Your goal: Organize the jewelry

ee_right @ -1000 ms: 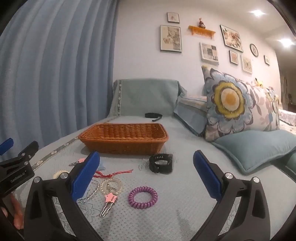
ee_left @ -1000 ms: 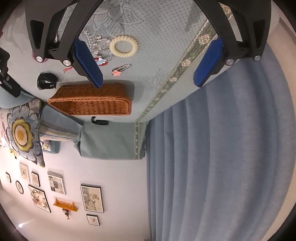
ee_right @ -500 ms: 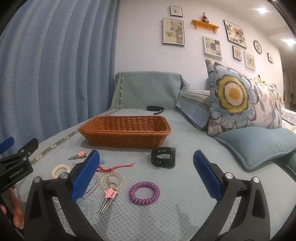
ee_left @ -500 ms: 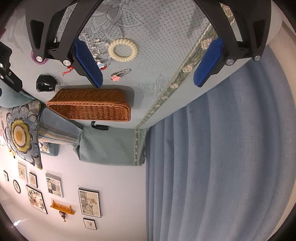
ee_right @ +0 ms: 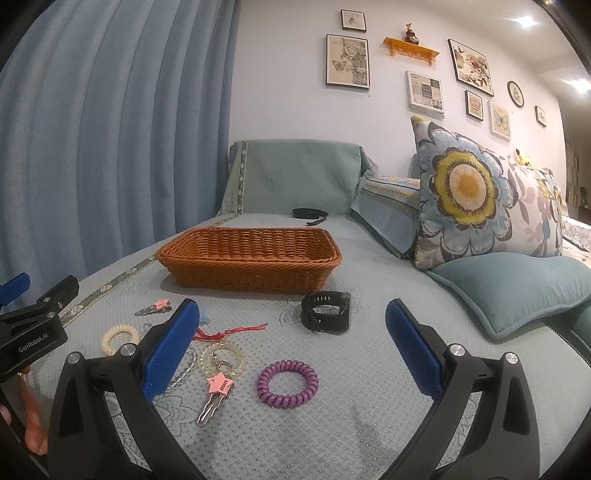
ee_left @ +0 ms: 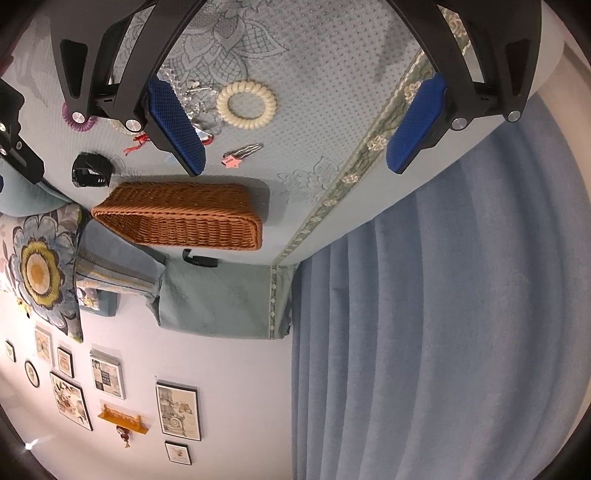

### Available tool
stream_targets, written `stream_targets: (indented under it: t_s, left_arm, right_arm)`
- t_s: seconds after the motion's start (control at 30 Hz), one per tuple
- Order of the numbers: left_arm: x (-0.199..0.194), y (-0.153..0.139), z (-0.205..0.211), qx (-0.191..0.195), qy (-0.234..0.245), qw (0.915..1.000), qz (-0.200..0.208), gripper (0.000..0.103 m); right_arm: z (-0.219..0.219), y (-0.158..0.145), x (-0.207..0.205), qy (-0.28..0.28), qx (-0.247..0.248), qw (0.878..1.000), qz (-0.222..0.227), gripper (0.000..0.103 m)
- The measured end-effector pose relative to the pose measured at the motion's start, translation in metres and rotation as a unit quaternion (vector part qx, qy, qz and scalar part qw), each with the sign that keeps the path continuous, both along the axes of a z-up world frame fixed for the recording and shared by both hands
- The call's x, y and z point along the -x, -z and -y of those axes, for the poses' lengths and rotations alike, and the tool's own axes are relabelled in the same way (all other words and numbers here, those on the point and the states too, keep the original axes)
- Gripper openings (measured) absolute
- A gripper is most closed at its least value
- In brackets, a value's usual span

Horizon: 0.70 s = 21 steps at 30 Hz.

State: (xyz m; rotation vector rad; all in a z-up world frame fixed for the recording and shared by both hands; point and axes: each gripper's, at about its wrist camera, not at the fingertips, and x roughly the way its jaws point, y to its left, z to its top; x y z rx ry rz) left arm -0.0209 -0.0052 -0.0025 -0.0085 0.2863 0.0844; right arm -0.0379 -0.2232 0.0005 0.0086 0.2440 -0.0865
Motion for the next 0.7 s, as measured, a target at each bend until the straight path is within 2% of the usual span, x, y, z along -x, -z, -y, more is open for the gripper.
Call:
stream_targets:
  t_s: [0.7]
  left_arm:
    - [0.0005, 0.0004, 0.004, -0.003, -0.002, 1.0, -0.003, 0.095]
  right_arm:
    - [-0.0016, 0.0009, -0.0009, 0.0, 0.002, 1.0, -0.002, 0.096]
